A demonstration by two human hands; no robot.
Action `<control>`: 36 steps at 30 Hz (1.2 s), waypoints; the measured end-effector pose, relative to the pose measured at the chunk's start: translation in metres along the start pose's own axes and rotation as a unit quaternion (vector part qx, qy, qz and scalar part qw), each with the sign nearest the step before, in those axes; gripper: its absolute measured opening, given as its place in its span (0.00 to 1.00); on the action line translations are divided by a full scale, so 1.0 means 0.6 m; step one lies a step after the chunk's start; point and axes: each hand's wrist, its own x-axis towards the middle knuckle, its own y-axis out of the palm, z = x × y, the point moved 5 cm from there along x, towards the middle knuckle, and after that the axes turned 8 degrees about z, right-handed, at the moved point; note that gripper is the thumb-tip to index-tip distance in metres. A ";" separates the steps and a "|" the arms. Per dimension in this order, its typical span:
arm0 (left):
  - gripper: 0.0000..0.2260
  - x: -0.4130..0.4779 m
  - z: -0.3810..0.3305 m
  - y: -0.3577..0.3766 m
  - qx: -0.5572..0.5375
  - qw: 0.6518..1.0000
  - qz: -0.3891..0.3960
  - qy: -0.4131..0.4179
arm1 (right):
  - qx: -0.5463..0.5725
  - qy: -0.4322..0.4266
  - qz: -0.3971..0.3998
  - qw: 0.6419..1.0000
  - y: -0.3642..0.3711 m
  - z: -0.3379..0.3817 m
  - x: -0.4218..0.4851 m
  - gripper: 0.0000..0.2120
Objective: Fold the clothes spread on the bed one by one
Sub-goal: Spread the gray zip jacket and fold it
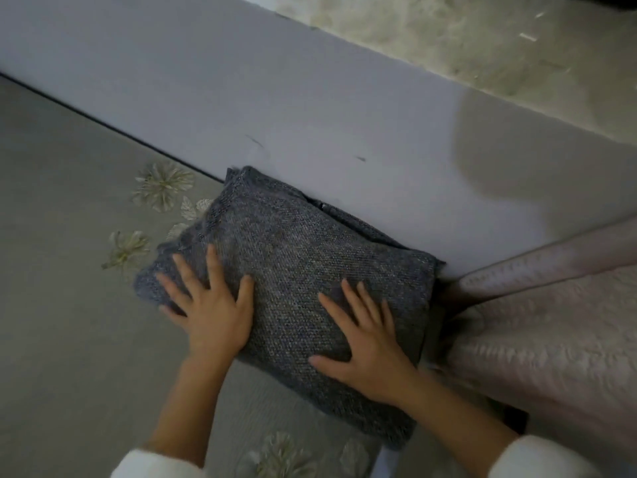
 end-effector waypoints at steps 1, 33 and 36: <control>0.32 -0.025 0.017 0.011 -0.026 0.999 0.028 -0.033 | -0.036 -0.006 0.035 0.999 0.014 0.000 -0.002 0.41; 0.17 -0.947 0.570 -0.081 -0.226 0.926 -0.185 -0.239 | -0.266 -0.296 0.154 0.905 0.475 0.551 -0.496 0.30; 0.16 -1.083 0.657 -0.089 -0.234 0.902 -0.221 -0.287 | -0.280 -0.352 0.190 0.873 0.574 0.626 -0.595 0.30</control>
